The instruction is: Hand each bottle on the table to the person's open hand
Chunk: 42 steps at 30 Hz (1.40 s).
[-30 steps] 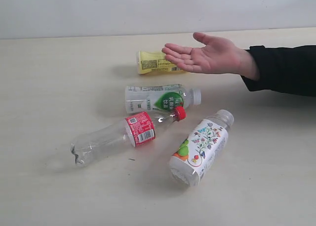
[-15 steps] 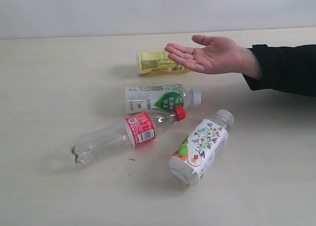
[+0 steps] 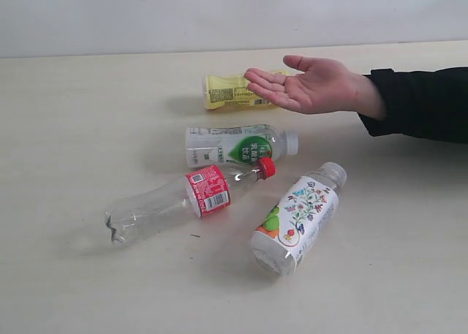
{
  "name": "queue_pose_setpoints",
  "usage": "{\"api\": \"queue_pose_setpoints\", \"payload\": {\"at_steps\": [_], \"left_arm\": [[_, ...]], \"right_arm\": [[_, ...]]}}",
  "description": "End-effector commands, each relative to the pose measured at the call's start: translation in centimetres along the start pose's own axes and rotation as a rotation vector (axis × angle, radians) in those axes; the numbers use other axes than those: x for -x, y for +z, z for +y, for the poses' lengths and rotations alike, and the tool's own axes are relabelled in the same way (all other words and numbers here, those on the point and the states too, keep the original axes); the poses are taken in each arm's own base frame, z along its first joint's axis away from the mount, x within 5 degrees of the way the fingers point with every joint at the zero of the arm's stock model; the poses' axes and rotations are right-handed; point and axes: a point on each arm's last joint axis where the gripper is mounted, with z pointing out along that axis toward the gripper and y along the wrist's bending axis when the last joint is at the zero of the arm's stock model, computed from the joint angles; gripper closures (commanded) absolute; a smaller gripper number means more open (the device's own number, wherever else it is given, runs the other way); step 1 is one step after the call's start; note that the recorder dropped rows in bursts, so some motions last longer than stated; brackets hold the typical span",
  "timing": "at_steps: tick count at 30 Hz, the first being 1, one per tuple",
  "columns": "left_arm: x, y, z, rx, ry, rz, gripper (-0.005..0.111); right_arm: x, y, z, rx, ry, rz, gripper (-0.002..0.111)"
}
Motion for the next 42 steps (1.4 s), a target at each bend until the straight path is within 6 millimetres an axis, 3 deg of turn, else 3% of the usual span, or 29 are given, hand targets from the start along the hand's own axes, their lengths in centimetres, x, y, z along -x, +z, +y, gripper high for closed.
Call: {"api": "queue_pose_setpoints", "payload": {"at_steps": [1,5,8,13,16,19,21,24,27,31,36,42], "left_arm": [[0.1,-0.1,0.0,-0.008,0.001,-0.017,0.107],[0.1,-0.1,0.0,-0.008,0.001,-0.017,0.107],[0.1,-0.1,-0.1,-0.025,0.006,-0.017,0.107],[0.1,-0.1,-0.2,-0.044,0.011,-0.017,0.107],[0.1,-0.1,-0.3,-0.054,0.014,-0.017,0.107],[0.1,-0.1,-0.4,-0.066,0.018,-0.017,0.107],[0.1,-0.1,-0.4,-0.066,0.018,-0.017,0.107],[0.1,-0.1,-0.4,-0.066,0.018,-0.017,0.107],[0.1,-0.1,-0.4,-0.066,0.018,-0.017,0.107],[0.1,-0.1,-0.4,-0.066,0.018,-0.017,0.107],[0.1,-0.1,-0.4,-0.066,0.018,-0.017,0.107],[0.1,-0.1,-0.4,-0.066,0.018,-0.017,0.107]], "right_arm": [[4.1,4.2,3.3,0.093,0.026,-0.091,0.108],[5.0,9.8,5.7,0.134,-0.109,0.041,0.108],[3.8,14.8,6.2,0.138,-0.217,0.199,0.108],[-1.3,21.1,4.9,0.109,-0.211,0.472,0.108],[-5.1,23.3,4.2,0.196,-0.283,0.625,0.108],[-8.6,24.3,4.0,0.345,-0.310,0.799,0.108],[-10.1,24.9,4.2,0.439,-0.270,0.890,0.108],[-12.5,24.7,4.3,0.656,-0.352,1.072,0.108],[-14.4,24.8,4.9,0.710,-0.263,1.121,0.108],[-16.9,24.0,6.0,0.808,-0.279,1.141,0.108],[-17.8,24.6,5.6,0.681,-0.341,1.128,0.108],[-15.7,24.9,4.3,0.367,-0.331,1.080,0.108]]}}
